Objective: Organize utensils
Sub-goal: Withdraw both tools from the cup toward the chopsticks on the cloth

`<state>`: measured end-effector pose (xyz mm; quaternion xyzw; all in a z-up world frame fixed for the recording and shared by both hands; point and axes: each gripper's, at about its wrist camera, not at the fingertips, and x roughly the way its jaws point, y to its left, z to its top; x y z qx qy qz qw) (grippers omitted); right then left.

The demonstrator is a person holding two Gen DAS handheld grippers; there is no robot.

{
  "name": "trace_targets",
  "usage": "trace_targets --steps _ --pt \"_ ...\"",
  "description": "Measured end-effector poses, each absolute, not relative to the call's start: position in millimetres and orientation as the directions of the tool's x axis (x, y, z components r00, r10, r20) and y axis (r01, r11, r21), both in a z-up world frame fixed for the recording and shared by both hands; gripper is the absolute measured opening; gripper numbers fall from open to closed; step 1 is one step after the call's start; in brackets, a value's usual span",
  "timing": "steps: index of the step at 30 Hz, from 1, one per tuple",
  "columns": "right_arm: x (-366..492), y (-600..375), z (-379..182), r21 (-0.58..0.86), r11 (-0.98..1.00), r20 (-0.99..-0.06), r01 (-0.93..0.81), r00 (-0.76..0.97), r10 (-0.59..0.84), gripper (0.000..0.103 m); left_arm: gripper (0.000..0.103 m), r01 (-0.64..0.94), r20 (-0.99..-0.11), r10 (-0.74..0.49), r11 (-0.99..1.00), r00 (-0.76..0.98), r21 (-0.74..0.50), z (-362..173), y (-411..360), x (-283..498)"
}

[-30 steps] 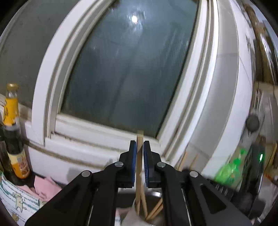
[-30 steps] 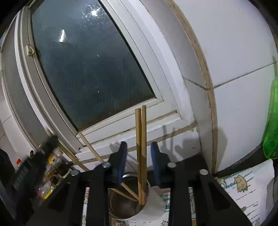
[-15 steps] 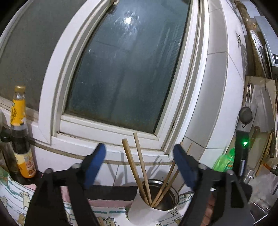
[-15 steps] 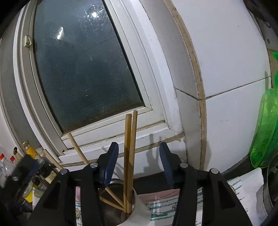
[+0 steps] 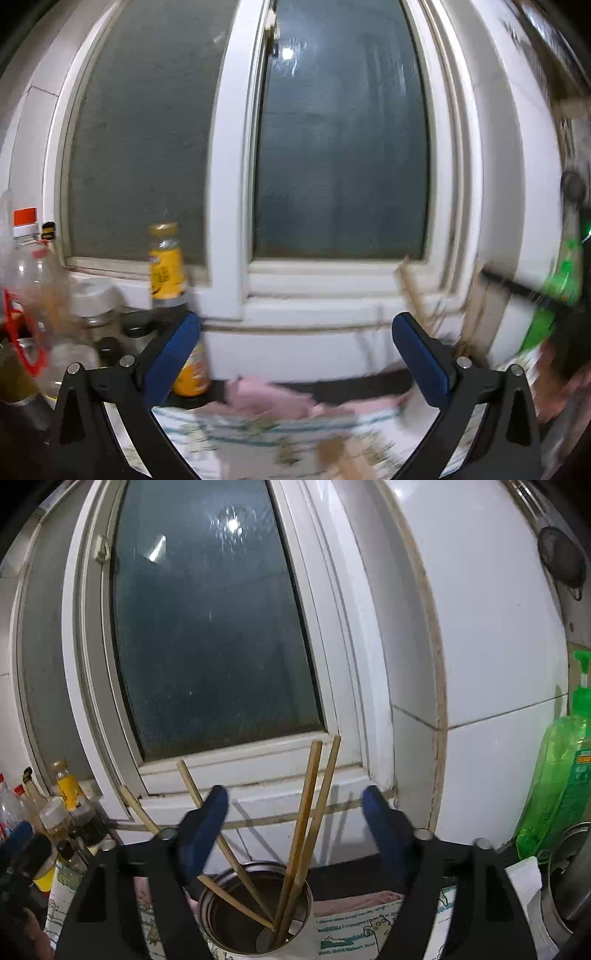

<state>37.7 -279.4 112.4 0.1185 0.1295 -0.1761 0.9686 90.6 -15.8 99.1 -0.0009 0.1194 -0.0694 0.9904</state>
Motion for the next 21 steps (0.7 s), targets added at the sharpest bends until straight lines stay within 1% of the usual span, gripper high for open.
trace_targets --steps 1,2,3,4,6,9,11,13,15,18,21 --pt "34 -279 115 0.2 0.905 -0.283 0.375 0.907 -0.313 0.085 0.103 0.154 -0.252 -0.145 0.988 0.957 0.017 94 -14 91" --pt "31 -280 117 0.215 0.904 -0.275 0.369 0.911 -0.307 0.085 0.103 0.152 -0.247 -0.138 0.988 0.959 0.039 88 -11 90" --pt "27 -280 118 0.231 0.905 -0.265 0.357 0.918 -0.295 0.085 0.103 0.124 -0.235 -0.108 0.991 0.966 0.054 81 -8 88" --pt "24 -279 120 0.247 0.905 -0.255 0.346 0.924 -0.283 0.086 0.103 0.094 -0.24 -0.076 0.993 0.968 0.066 74 -6 89" --pt "17 -274 126 0.258 0.907 -0.239 0.334 0.931 -0.275 0.086 0.103 0.075 -0.267 -0.052 0.994 0.962 0.079 71 -4 96" --pt "13 -263 133 0.25 0.9 -0.251 0.357 0.922 -0.296 0.086 0.103 0.025 -0.287 -0.01 0.999 0.958 0.048 72 6 102" --pt "12 -254 133 0.274 0.892 -0.256 0.36 0.921 -0.293 0.086 0.103 0.02 -0.311 -0.022 1.0 0.95 -0.007 73 19 103" --pt "10 -243 129 0.291 0.873 -0.268 0.391 0.909 -0.318 0.086 0.103 0.026 -0.308 -0.043 0.998 0.95 -0.059 77 29 101" --pt "9 -228 124 0.249 0.882 -0.289 0.4 0.9 -0.326 0.086 0.103 -0.001 -0.307 -0.016 0.998 0.952 -0.057 78 32 103" --pt "12 -209 114 0.19 0.939 -0.299 0.288 0.928 -0.224 0.086 0.103 -0.024 -0.302 0.028 1.0 0.953 0.018 75 29 101" --pt "19 -194 105 0.143 0.952 -0.318 0.271 0.923 -0.215 0.086 0.103 0.006 -0.35 0.01 0.999 0.937 0.043 64 30 102"
